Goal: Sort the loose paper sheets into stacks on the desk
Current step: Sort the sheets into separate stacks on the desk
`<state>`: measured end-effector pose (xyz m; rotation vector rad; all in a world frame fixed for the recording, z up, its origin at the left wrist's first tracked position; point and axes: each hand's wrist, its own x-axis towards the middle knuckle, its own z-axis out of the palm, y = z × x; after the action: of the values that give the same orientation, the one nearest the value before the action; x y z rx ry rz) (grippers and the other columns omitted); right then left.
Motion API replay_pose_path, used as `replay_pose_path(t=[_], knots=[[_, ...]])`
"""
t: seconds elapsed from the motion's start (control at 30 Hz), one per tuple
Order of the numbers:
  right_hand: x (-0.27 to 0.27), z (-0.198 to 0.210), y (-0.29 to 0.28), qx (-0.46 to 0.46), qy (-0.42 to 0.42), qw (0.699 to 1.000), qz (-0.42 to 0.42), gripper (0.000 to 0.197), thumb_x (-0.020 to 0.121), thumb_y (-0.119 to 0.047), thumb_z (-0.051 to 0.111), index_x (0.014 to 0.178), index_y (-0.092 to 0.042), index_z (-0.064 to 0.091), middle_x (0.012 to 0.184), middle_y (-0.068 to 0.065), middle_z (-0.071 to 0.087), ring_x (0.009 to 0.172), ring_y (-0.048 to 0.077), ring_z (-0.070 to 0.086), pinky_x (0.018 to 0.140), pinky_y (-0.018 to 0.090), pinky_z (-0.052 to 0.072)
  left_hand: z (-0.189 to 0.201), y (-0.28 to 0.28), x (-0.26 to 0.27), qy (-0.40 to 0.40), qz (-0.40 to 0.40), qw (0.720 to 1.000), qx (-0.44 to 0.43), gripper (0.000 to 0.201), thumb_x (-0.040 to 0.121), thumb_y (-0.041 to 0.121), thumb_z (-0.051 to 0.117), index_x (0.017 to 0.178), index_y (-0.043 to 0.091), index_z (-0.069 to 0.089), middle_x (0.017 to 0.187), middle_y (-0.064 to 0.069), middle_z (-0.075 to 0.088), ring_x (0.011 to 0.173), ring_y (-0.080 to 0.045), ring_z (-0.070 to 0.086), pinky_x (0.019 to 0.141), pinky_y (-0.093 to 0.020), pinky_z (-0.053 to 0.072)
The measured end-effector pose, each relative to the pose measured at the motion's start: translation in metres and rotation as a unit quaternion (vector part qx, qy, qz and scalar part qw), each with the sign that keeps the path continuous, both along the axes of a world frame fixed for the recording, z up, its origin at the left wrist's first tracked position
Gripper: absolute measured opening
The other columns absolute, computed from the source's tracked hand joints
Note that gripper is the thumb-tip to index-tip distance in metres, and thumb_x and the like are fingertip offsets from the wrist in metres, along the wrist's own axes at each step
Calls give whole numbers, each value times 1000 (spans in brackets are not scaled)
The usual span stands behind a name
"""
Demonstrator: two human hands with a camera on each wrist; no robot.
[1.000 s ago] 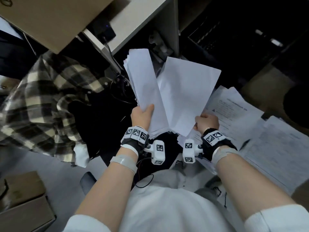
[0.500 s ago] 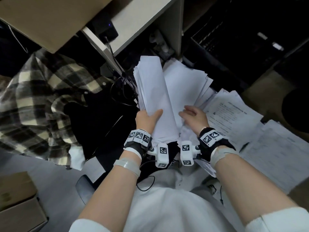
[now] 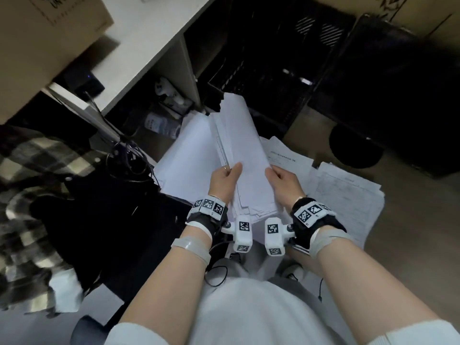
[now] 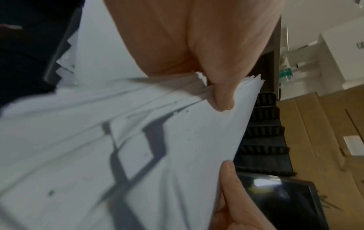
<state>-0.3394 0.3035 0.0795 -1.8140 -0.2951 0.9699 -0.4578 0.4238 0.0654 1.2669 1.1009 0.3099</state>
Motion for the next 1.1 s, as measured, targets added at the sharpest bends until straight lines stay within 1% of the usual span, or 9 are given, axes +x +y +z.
replay_pose_path(t=[0.13, 0.2, 0.27, 0.37, 0.5, 0.73, 0.8, 0.93, 1.1], knots=[[11, 2, -24, -1, -15, 999, -38, 29, 98, -20, 57, 127, -23, 62, 122, -1, 66, 110, 14, 64, 97, 33, 53, 9, -18, 17, 15, -22, 999, 42, 50, 96, 28, 64, 55, 21, 35, 53, 6, 30, 47, -9, 28, 48, -23, 26], [14, 9, -36, 25, -24, 999, -39, 40, 94, -16, 65, 133, -23, 60, 126, -6, 64, 110, 6, 62, 89, 18, 52, 9, -25, 28, 20, -27, 999, 37, 51, 94, 34, 65, 53, 21, 37, 52, 7, 34, 48, -11, 32, 51, -23, 28], [19, 18, -50, 36, -29, 999, -1, 52, 88, -14, 72, 136, -27, 58, 136, -10, 58, 118, 0, 56, 97, 14, 47, 14, -36, 39, 11, -43, 999, 24, 45, 90, 48, 63, 58, 19, 48, 59, 0, 49, 56, -15, 46, 60, -29, 38], [24, 22, -76, 5, -19, 997, 70, 84, 74, -19, 85, 146, -35, 45, 155, -11, 37, 136, 0, 41, 114, 24, 35, 20, -55, 58, -17, -76, 997, -26, 46, 95, 55, 51, 84, 14, 69, 89, -8, 74, 81, -25, 70, 75, -35, 54], [38, 27, -114, -42, -41, 994, 91, 110, 62, -34, 92, 151, -46, 27, 161, -14, 22, 142, 4, 32, 118, 34, 32, 28, -88, 88, -16, -105, 991, -80, 60, 99, 60, 38, 104, 9, 71, 96, -12, 73, 85, -25, 70, 71, -32, 54], [70, 36, -140, -47, -71, 989, 120, 110, 67, -25, 89, 154, -41, 23, 161, -15, 17, 143, 5, 28, 117, 30, 30, 37, -119, 120, -37, -41, 987, -151, 40, 96, 52, 48, 84, 20, 67, 92, -7, 72, 90, -24, 68, 94, -45, 52], [81, 38, -144, -45, -80, 985, 145, 109, 69, -13, 84, 155, -37, 21, 161, -11, 20, 142, 9, 31, 113, 26, 34, 38, -128, 125, -61, -8, 981, -182, 45, 88, 55, 53, 93, 15, 72, 99, -12, 73, 95, -28, 69, 96, -48, 51], [104, 43, -160, -35, -85, 979, 182, 105, 73, 0, 72, 156, -34, 18, 159, -12, 23, 132, 7, 40, 95, 9, 41, 42, -151, 140, -61, 51, 979, -190, 43, 96, 41, 49, 109, 5, 69, 102, -15, 72, 90, -25, 68, 74, -31, 57], [128, 39, -181, -41, -81, 964, 251, 112, 68, -13, 80, 155, -40, 16, 158, -7, 27, 134, 11, 42, 111, 33, 40, 41, -186, 147, -20, 108, 986, -123, 30, 96, 40, 48, 91, 17, 66, 101, -10, 69, 97, -27, 64, 95, -42, 49]])
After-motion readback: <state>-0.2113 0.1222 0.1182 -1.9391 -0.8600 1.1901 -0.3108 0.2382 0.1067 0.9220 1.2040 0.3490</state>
